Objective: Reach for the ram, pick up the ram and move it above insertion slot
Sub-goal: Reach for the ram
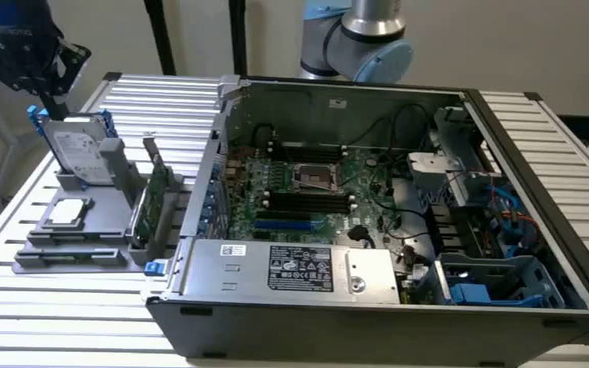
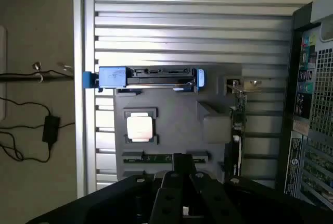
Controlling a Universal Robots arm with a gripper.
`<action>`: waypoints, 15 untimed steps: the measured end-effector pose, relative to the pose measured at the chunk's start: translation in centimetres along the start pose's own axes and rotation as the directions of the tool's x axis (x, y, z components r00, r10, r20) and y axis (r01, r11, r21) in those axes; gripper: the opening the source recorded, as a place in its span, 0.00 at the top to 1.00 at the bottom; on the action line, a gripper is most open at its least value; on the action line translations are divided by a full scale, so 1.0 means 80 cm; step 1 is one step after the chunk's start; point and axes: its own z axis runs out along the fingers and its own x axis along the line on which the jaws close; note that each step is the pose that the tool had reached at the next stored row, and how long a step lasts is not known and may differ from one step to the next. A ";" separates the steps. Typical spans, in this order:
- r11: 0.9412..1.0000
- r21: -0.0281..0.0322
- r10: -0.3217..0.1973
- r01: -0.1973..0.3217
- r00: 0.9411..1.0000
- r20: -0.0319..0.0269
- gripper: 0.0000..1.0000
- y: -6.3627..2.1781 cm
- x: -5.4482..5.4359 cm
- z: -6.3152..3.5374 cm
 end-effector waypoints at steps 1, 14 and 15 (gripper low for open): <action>1.000 0.002 0.000 0.000 1.000 -0.001 0.89 0.000 0.000 0.000; 1.000 0.027 0.001 0.000 1.000 -0.009 0.89 0.002 0.000 0.000; 1.000 0.029 0.001 0.000 1.000 -0.010 0.89 0.002 0.000 0.000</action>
